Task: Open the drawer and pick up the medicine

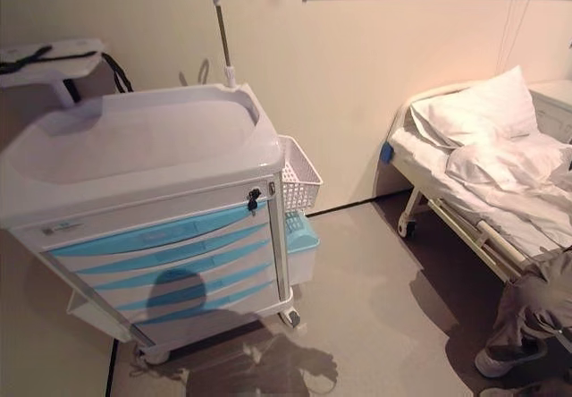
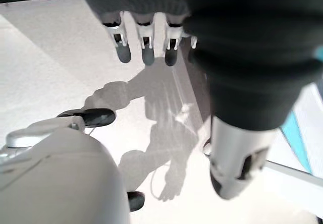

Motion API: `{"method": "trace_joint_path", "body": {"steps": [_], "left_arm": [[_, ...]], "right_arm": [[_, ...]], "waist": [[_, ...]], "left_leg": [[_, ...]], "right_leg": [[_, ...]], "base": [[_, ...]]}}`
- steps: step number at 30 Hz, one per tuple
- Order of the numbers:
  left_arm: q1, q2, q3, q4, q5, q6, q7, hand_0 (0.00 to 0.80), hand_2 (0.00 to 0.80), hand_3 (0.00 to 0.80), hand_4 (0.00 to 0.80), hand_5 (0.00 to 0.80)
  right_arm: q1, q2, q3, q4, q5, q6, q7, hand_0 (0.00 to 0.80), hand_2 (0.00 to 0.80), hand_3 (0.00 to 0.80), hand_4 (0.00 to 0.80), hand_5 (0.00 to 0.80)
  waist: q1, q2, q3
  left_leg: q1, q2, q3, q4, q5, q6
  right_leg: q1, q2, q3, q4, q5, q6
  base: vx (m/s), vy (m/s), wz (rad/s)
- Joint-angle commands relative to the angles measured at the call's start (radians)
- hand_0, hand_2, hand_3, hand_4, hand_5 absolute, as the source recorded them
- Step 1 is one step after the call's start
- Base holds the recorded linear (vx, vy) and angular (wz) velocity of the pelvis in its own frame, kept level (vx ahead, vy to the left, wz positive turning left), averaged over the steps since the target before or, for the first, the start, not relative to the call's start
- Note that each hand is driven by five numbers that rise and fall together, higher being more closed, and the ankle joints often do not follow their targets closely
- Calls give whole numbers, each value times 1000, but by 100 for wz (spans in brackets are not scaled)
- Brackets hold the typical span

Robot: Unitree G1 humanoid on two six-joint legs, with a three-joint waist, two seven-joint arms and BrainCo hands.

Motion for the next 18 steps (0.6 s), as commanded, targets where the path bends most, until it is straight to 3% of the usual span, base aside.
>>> {"method": "trace_joint_path", "body": {"steps": [1, 13, 18], "left_arm": [[-120, 53, 33, -25, -107, -33, 28, 0, 0, 0, 0, 0], [-309, 67, 32, -305, -393, -101, 110, 0, 0, 0, 0, 0], [-428, 52, 42, -488, -566, -155, 151, 0, 0, 0, 0, 0]], "right_arm": [[-157, -26, 64, 18, 9, -14, -33, 0, 0, 0, 0, 0], [-235, -33, 112, -39, 55, -25, -71, 0, 0, 0, 0, 0], [-267, -18, 133, -93, 93, -36, -88, 0, 0, 0, 0, 0]], "waist": [[-34, -36, 63], [-33, -63, 209], [-31, -102, 250]], "left_leg": [[-166, -33, -29, -32, 101, 4], [-385, -43, -76, 77, 119, 13], [-523, -55, -107, 179, 108, 13]], "right_leg": [[-52, 21, -16, 8, -36, 63], [-262, 4, -36, 125, -36, 41], [-365, 1, -53, 186, -52, 31]], "base": [[-204, 27, -3], [-107, 1, 7], [-94, -51, 17]]}}
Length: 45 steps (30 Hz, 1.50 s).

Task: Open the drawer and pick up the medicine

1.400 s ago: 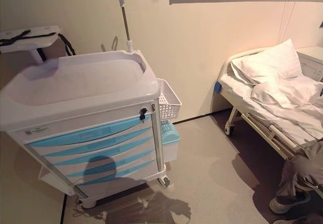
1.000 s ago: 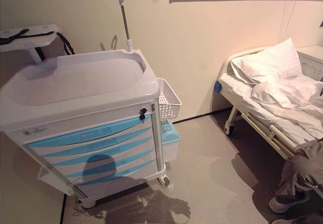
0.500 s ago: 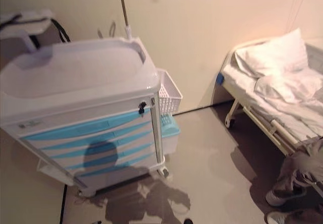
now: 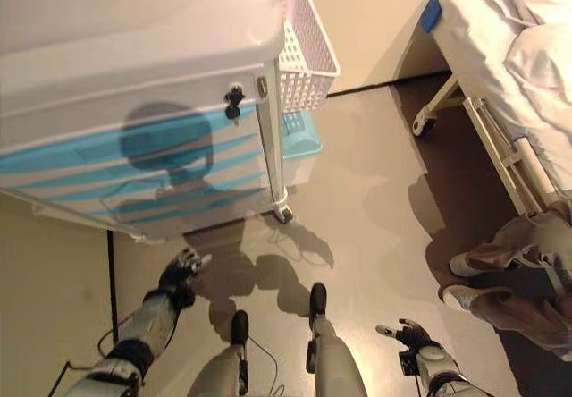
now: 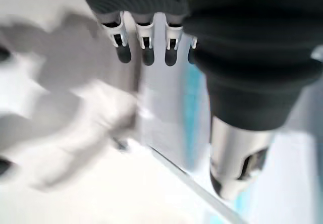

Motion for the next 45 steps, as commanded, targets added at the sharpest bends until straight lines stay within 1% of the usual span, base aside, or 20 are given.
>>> {"method": "trace_joint_path", "body": {"steps": [1, 3, 4, 10, 17, 18, 23, 31, 35, 38, 45], "left_arm": [[-41, 17, 43, -55, -118, -73, 32, 0, 0, 0, 0, 0], [-69, 7, 54, -80, -170, -88, 37, 0, 0, 0, 0, 0], [-84, 9, 53, -81, -179, -92, 40, 0, 0, 0, 0, 0], [-169, 8, 75, -92, -270, -126, 44, 0, 0, 0, 0, 0], [-228, 18, 87, -120, -327, -155, 44, 0, 0, 0, 0, 0], [-246, 23, 90, -123, -346, -163, 37, 0, 0, 0, 0, 0], [-279, 31, 99, -156, -396, -180, 26, 0, 0, 0, 0, 0], [-281, 19, 105, -212, -462, -195, -10, 0, 0, 0, 0, 0], [-255, 0, 111, -267, -507, -202, -43, 0, 0, 0, 0, 0], [-237, -8, 112, -294, -516, -212, -45, 0, 0, 0, 0, 0], [-215, -13, 132, -312, -548, -218, -69, 0, 0, 0, 0, 0]], "right_arm": [[-1, 3, 57, -21, 54, -25, -29, 0, 0, 0, 0, 0], [-8, 7, 59, -28, 66, -29, -34, 0, 0, 0, 0, 0], [-12, 8, 60, -32, 70, -31, -37, 0, 0, 0, 0, 0], [-24, 23, 74, -34, 86, -36, -40, 0, 0, 0, 0, 0], [-33, 39, 85, -39, 100, -44, -45, 0, 0, 0, 0, 0], [-37, 44, 89, -41, 105, -48, -46, 0, 0, 0, 0, 0], [-38, 53, 96, -51, 112, -52, -41, 0, 0, 0, 0, 0], [-39, 66, 101, -42, 113, -55, -36, 0, 0, 0, 0, 0], [-35, 75, 101, -41, 114, -57, -27, 0, 0, 0, 0, 0], [-34, 80, 100, -42, 114, -59, -25, 0, 0, 0, 0, 0], [-27, 83, 102, -45, 110, -64, -20, 0, 0, 0, 0, 0]], "waist": [[-20, -23, -35], [-19, -31, -33], [-22, -35, -38], [-26, -62, -49], [-32, -84, -45], [-34, -93, -43], [-36, -114, -37], [-27, -135, -22], [-18, -147, -13], [-13, -150, -7], [-9, -162, -1]], "left_leg": [[-150, -39, -49, 31, 70, 48], [-176, -39, -57, 50, 61, 46], [-191, -39, -61, 47, 68, 46], [-223, -30, -80, 44, 66, 41], [-230, -23, -91, 28, 72, 37], [-233, -22, -91, 25, 72, 37], [-245, -22, -98, 28, 71, 36], [-254, -24, -110, 34, 68, 35], [-254, -26, -116, 31, 68, 36], [-251, -26, -117, 29, 68, 36], [-245, -26, -118, 35, 63, 37]], "right_leg": [[-54, 14, -18, 128, -114, 51], [-80, 17, -23, 146, -127, 48], [-94, 17, -26, 148, -125, 48], [-128, 23, -50, 162, -140, 50], [-143, 26, -63, 166, -143, 51], [-142, 29, -66, 159, -140, 52], [-148, 32, -73, 155, -139, 54], [-148, 33, -90, 156, -140, 55], [-142, 35, -97, 151, -139, 55], [-137, 36, -97, 148, -137, 54], [-126, 41, -96, 142, -134, 53]], "base": [[-49, -44, 5], [-22, -45, 5], [-1, -46, 8], [8, -44, 9], [12, -22, 6], [0, 0, 0], [2, -3, 1], [5, -14, 7], [0, 0, 0], [0, 0, 0], [-1, -2, 1]]}}
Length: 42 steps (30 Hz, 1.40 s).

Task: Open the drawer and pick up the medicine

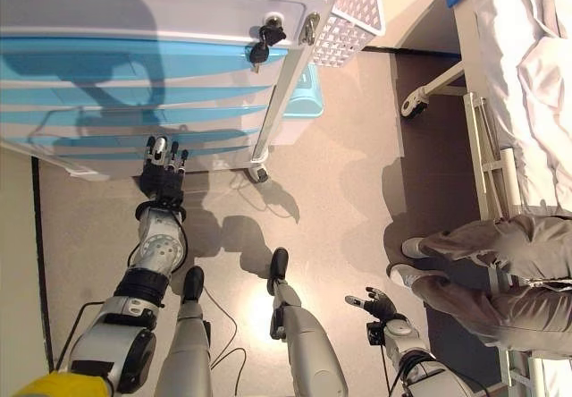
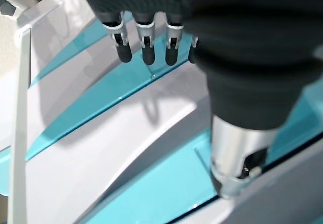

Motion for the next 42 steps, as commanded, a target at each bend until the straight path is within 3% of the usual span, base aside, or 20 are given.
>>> {"method": "trace_joint_path", "body": {"steps": [1, 20, 32, 42], "left_arm": [[-5, 29, 48, -102, -33, -41, -48, 0, 0, 0, 0, 0], [98, 29, 55, -237, -44, -41, -104, 0, 0, 0, 0, 0], [84, 66, 77, -247, -35, -54, -98, 0, 0, 0, 0, 0], [44, 112, 82, -244, -13, -59, -87, 0, 0, 0, 0, 0]], "right_arm": [[19, -21, 30, -4, 32, -26, -3, 0, 0, 0, 0, 0], [47, -27, 7, 9, 7, -30, 10, 0, 0, 0, 0, 0], [56, -27, 5, 7, 4, -32, 16, 0, 0, 0, 0, 0], [54, -39, 7, 1, 3, -31, 18, 0, 0, 0, 0, 0]], "waist": [[25, -7, 7], [46, -11, 16], [50, -27, 9], [40, -17, 2]], "left_leg": [[-28, -39, -29, -57, 77, 60], [-11, -44, -38, -58, 77, 63], [-2, -40, -40, -75, 86, 63], [1, -40, -32, -72, 80, 67]], "right_leg": [[21, 25, -34, 110, -121, 65], [45, 25, -41, 102, -112, 66], [51, 29, -43, 98, -111, 68], [54, 25, -33, 97, -106, 74]], "base": [[0, 0, 0], [-3, -1, 1], [-2, -3, 1], [0, 0, 0]]}}
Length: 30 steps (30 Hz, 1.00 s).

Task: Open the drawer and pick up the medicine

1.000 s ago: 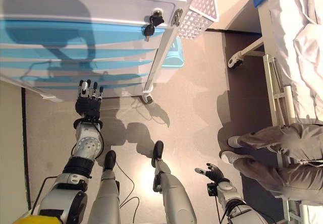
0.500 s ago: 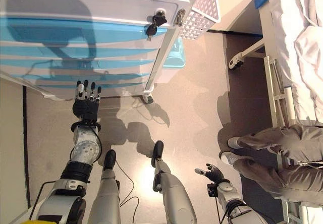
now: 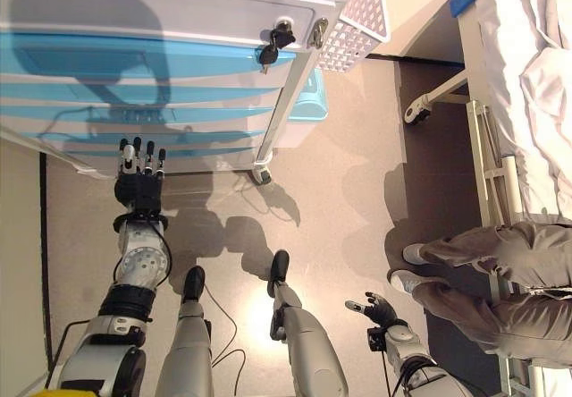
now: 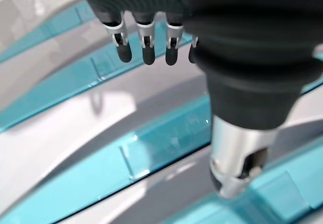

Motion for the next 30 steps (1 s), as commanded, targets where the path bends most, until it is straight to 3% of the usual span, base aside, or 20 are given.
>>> {"method": "trace_joint_path", "body": {"steps": [1, 19, 30], "left_arm": [[-58, 68, 10, -93, 48, -39, -13, 0, 0, 0, 0, 0], [-146, 141, -25, -95, 83, -40, 10, 0, 0, 0, 0, 0], [-132, 131, -24, -92, 90, -35, 10, 0, 0, 0, 0, 0]], "right_arm": [[29, -40, 13, -4, 4, -16, -1, 0, 0, 0, 0, 0], [17, -61, 18, -10, 7, -12, 8, 0, 0, 0, 0, 0], [23, -64, 16, -14, -3, -10, 10, 0, 0, 0, 0, 0]], "waist": [[19, -16, -24], [2, 1, -26], [-7, 5, -38]], "left_leg": [[-36, -45, -16, -64, 78, 67], [-63, -52, 0, -45, 67, 72], [-69, -52, 5, -39, 62, 72]], "right_leg": [[12, 20, -17, 103, -102, 74], [-8, 17, -10, 109, -102, 77], [-13, 17, -5, 112, -102, 77]], "base": [[0, 0, 0], [2, 0, 0], [0, 0, 0]]}}
